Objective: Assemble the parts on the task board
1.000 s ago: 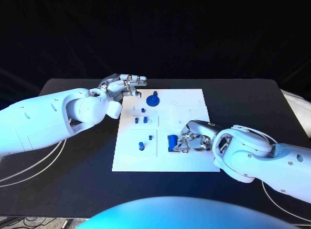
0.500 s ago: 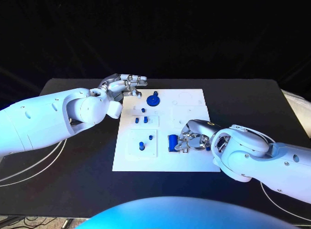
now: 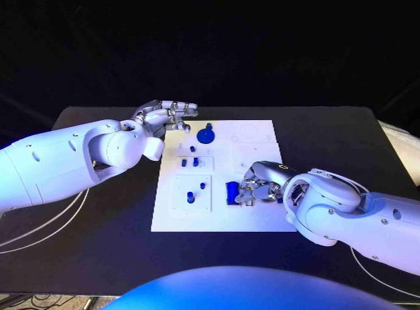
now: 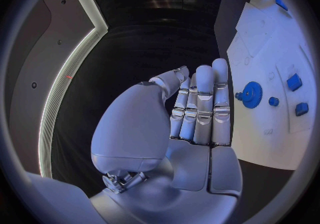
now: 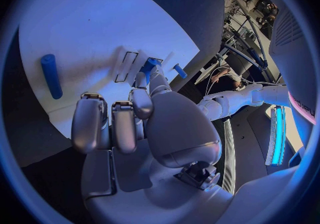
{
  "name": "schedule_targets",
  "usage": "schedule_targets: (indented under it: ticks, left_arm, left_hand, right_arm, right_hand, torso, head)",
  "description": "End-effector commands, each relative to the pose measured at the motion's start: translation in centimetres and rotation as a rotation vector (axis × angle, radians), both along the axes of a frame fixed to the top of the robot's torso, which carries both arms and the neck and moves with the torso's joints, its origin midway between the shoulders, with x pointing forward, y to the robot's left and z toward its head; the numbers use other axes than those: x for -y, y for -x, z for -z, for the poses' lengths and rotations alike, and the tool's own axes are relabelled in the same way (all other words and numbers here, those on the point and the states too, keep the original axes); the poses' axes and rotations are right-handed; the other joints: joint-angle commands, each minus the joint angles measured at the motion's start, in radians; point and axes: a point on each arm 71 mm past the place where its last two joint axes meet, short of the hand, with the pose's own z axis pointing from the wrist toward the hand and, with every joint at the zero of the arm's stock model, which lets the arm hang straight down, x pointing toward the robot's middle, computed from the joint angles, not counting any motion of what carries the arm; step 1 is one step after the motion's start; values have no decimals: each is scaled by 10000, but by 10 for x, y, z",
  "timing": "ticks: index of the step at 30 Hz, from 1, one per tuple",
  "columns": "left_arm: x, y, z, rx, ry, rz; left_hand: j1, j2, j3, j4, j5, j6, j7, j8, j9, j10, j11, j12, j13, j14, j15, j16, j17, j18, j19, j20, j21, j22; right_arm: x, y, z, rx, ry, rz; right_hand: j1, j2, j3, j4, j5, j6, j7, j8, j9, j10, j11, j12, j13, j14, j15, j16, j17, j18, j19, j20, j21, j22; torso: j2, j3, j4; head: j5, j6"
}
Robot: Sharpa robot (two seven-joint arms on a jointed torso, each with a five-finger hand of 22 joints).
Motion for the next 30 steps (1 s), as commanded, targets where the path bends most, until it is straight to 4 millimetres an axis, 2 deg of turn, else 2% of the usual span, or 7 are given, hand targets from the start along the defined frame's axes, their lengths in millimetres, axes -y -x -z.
schedule_targets:
  ticks: [1,9,14,17,23,27,30]
  left_arm:
    - [2,1,-1,66,88,202]
    - [2,1,-1,53,72,211]
    - [1,1,-1,62,50,203]
    - [0,1,-1,68,44,193]
    - [-1,1,-1,77,39,180]
    - [0,1,-1,82,46,192]
    - [1,1,-1,85,57,213]
  left_hand:
    - [40,99,-68,-9,-3,-52,33,31,-14,-61,-11,37,-10,-75,-19,-46,-12,113,-72,-14,-42,-13]
    - [40,99,-68,-9,-3,-52,33,31,-14,-61,-11,37,-10,-75,-19,-46,-12,113,-72,-14,-42,-13]
    - [40,99,-68,-9,-3,-52,33,31,-14,-61,-11,37,-10,-75,-19,-46,-12,113,-72,-14,-42,-13]
    - [44,109,-84,-24,-3,-70,39,36,-16,-92,-4,68,-15,-92,-14,-50,-36,112,-82,-10,-57,-21]
    - [44,109,-84,-24,-3,-70,39,36,-16,-92,-4,68,-15,-92,-14,-50,-36,112,-82,-10,-57,-21]
    - [44,109,-84,-24,-3,-70,39,36,-16,-92,-4,68,-15,-92,-14,-50,-36,112,-82,-10,-57,-21]
    - [44,109,-84,-24,-3,-70,39,36,-16,-92,-4,68,-15,-92,-14,-50,-36,112,-82,-10,-57,-21]
  right_arm:
    - [5,-2,1,207,212,303]
    - [12,3,-4,104,-514,108]
    - [26,8,-12,271,-1032,403]
    - [41,7,-20,545,-1052,772]
    - [72,0,-26,775,-35,1350]
    - [83,-3,-23,758,547,1553]
    - [89,-5,-20,709,972,1710]
  right_hand:
    - [44,110,51,-23,66,52,-37,20,16,131,-116,41,44,619,-61,24,318,-108,10,-55,25,-10]
    - [-311,-102,-39,107,404,-108,53,-88,18,-44,-50,-367,-220,588,-24,-66,180,-105,-13,-41,-4,-52]
    - [-437,-243,-59,174,670,-608,285,-449,-104,-363,128,-964,-624,575,104,-105,141,-105,-47,42,-33,-83]
    - [-210,-182,126,68,854,-887,425,-683,-189,-587,244,-1298,-850,588,204,-69,215,-103,-65,124,-37,-80]
    - [-224,-158,210,99,946,-913,473,-782,-239,-751,289,-1634,-1103,584,248,-77,211,-99,-76,182,-39,-82]
    - [-415,-143,212,261,921,-858,479,-837,-276,-765,304,-1723,-1180,574,270,-106,172,-92,-88,218,-48,-95]
    - [-591,-152,198,422,900,-791,472,-880,-305,-750,303,-1766,-1223,568,274,-127,147,-87,-95,234,-54,-105]
  torso:
    - [2,2,7]
    - [1,5,-3]
    - [-2,7,-10]
    - [-11,-1,-28]
    - [-14,3,-37]
    - [-10,8,-51]
    - [-7,10,-28]
  head:
    - [5,2]
    - [18,2]
    - [12,2]
    - [-8,2]
    - [-128,2]
    - [-168,9]
    - [-225,33]
